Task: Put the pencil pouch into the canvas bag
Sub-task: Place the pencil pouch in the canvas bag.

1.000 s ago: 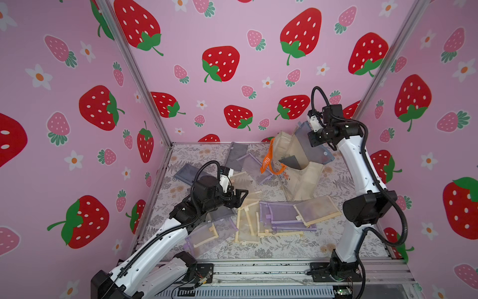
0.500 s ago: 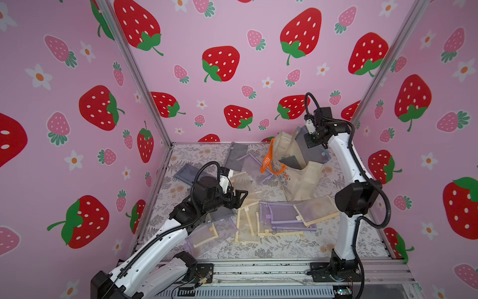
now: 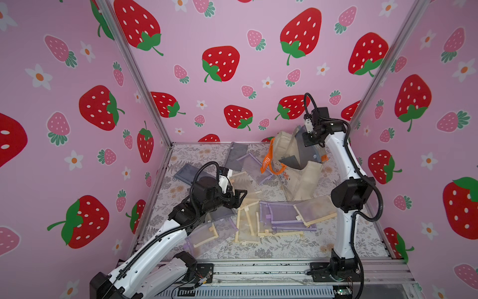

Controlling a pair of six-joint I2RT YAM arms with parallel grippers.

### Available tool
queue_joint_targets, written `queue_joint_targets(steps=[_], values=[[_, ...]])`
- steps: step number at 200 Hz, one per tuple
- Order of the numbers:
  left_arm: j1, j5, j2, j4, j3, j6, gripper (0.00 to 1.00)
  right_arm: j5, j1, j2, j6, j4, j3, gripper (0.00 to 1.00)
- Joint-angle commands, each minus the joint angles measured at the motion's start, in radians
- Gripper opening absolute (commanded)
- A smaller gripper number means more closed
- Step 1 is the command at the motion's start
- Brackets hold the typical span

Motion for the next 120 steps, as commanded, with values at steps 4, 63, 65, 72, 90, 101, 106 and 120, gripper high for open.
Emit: queue_joint_targets(steps=[4, 63, 65, 72, 90, 101, 106, 120], values=[[0.004, -0.039, 0.023, -0.041, 0.030, 0.012, 0.82, -0.029, 0.005, -0.030, 0.009, -0.002, -0.058, 0.18], [0.003, -0.073, 0.077, -0.080, 0.050, -0.013, 0.82, 0.021, 0.019, -0.111, -0.016, -0.004, -0.076, 0.49], [0.003, -0.072, 0.080, -0.081, 0.050, -0.013, 0.82, 0.021, 0.020, -0.113, -0.017, -0.006, -0.074, 0.49], [0.005, -0.073, 0.085, -0.088, 0.052, -0.014, 0.82, 0.020, 0.022, -0.121, -0.019, -0.013, -0.065, 0.51], [0.005, -0.072, 0.115, -0.120, 0.070, -0.020, 0.82, 0.025, 0.045, -0.161, -0.028, -0.025, -0.059, 0.60], [0.005, -0.101, 0.144, -0.149, 0.089, -0.023, 0.82, 0.032, 0.070, -0.197, -0.036, -0.037, -0.060, 0.65], [0.004, -0.102, 0.160, -0.162, 0.097, -0.026, 0.82, 0.037, 0.087, -0.217, -0.041, -0.040, -0.067, 0.67], [0.005, -0.096, 0.204, -0.188, 0.113, -0.050, 0.82, 0.035, 0.138, -0.284, -0.043, -0.049, -0.108, 0.73]])
